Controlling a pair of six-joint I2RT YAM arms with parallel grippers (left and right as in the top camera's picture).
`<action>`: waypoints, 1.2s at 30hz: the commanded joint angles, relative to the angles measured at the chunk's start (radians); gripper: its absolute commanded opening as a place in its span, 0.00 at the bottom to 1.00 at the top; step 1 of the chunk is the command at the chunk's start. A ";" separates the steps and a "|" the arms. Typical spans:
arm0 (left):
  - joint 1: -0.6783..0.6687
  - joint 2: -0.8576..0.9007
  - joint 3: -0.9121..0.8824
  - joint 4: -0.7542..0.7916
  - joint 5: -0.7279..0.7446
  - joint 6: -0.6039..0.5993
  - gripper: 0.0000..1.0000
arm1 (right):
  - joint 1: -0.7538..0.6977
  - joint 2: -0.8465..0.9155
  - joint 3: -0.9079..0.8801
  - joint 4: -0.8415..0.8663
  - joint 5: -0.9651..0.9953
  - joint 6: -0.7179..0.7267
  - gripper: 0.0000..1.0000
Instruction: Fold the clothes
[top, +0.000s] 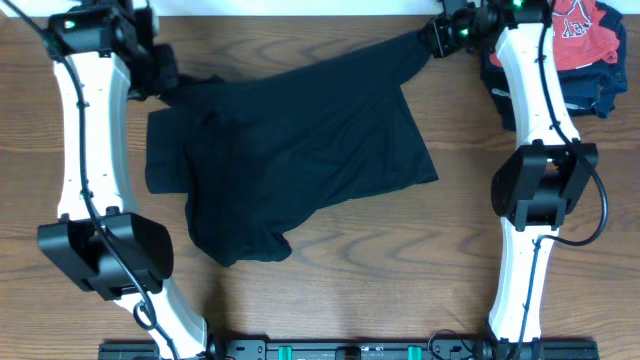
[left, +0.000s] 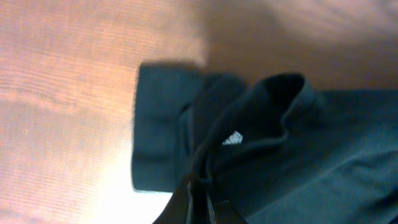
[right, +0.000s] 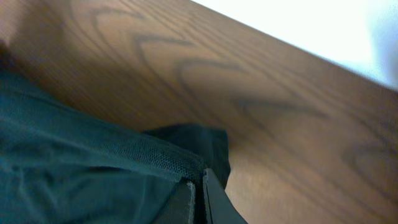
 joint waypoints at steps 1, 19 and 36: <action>0.033 -0.006 0.003 -0.042 -0.027 -0.024 0.06 | -0.014 -0.037 0.021 -0.042 0.010 -0.028 0.03; 0.057 -0.006 -0.209 -0.035 -0.045 -0.024 0.06 | 0.008 -0.037 -0.002 -0.298 0.055 -0.055 0.01; 0.088 -0.006 -0.411 0.113 -0.049 -0.032 0.06 | 0.042 -0.037 -0.301 -0.173 0.051 -0.024 0.01</action>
